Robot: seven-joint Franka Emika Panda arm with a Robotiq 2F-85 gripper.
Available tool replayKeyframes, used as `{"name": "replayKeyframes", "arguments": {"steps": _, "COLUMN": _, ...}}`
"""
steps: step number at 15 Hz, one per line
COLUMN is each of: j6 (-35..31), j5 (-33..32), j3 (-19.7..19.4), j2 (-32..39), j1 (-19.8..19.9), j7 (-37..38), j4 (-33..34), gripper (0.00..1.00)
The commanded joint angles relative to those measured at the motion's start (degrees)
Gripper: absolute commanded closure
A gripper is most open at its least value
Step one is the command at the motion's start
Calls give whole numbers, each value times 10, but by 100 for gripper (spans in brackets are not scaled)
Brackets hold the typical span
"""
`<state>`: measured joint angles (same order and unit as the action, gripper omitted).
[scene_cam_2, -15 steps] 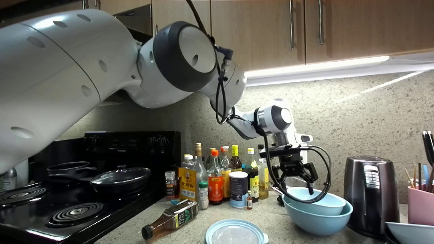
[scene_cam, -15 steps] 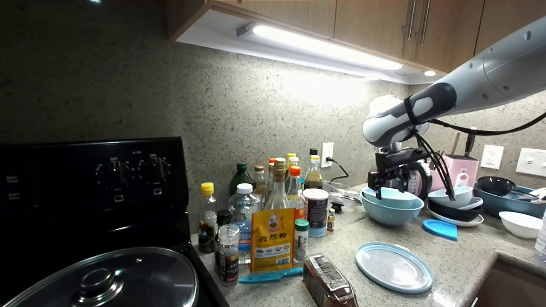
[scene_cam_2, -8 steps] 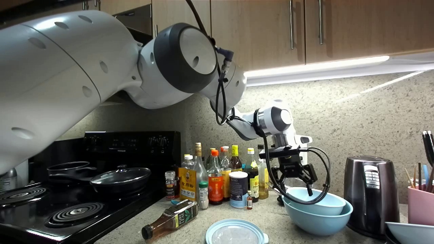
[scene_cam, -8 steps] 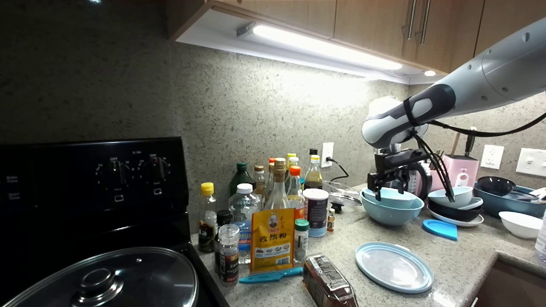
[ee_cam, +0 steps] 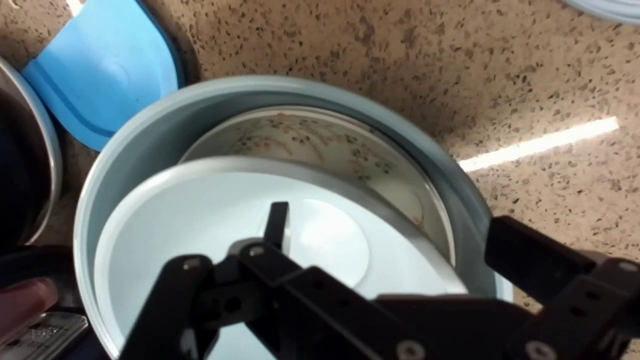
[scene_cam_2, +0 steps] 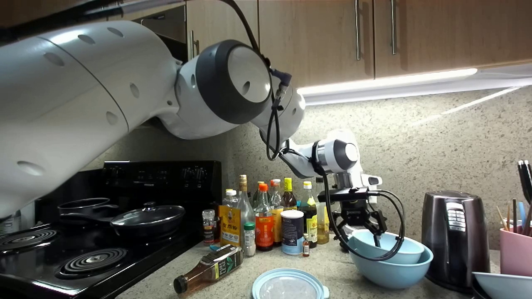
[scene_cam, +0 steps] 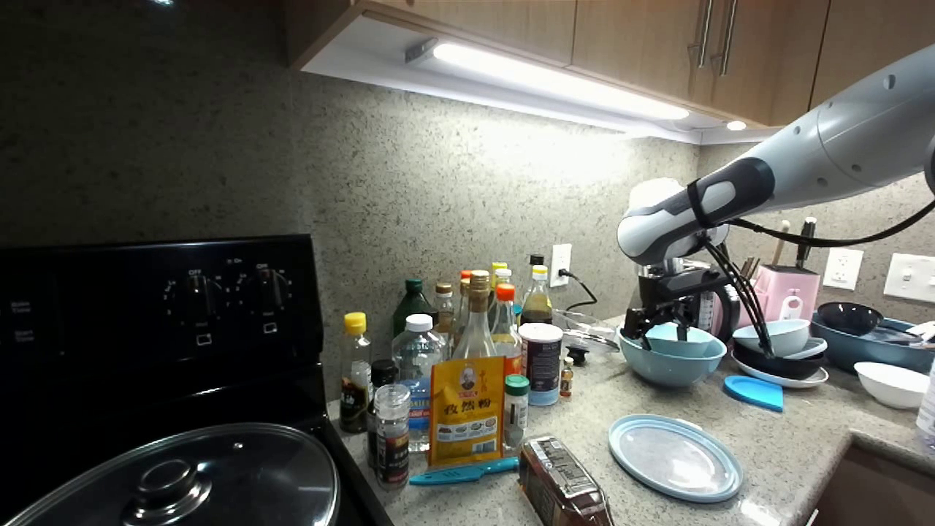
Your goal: Pick the bowl and put it on the plate
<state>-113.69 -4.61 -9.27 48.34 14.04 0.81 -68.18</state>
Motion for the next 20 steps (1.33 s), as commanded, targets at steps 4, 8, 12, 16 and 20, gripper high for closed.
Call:
{"name": "replayKeyframes", "arguments": {"steps": 4, "j6": -2, "j5": 15, "j3": 10, "j2": 2, "j1": 20, "j7": -25, "j4": 3, "gripper": 40}}
{"name": "replayKeyframes", "arguments": {"steps": 8, "j6": -5, "j5": 16, "j3": 8, "j2": -2, "j1": 20, "j7": -13, "j4": -2, "gripper": 66}}
{"name": "replayKeyframes", "arguments": {"steps": 12, "j6": -6, "j5": 18, "j3": 3, "j2": -6, "j1": 15, "j7": 9, "j4": -4, "gripper": 91}}
{"name": "replayKeyframes", "arguments": {"steps": 16, "j6": -17, "j5": 9, "j3": -8, "j2": -22, "j1": -1, "j7": 76, "j4": -12, "gripper": 100}}
{"name": "replayKeyframes", "arguments": {"steps": 20, "j6": -45, "j5": -3, "j3": -28, "j2": -44, "j1": -23, "j7": 155, "j4": -24, "gripper": 99}}
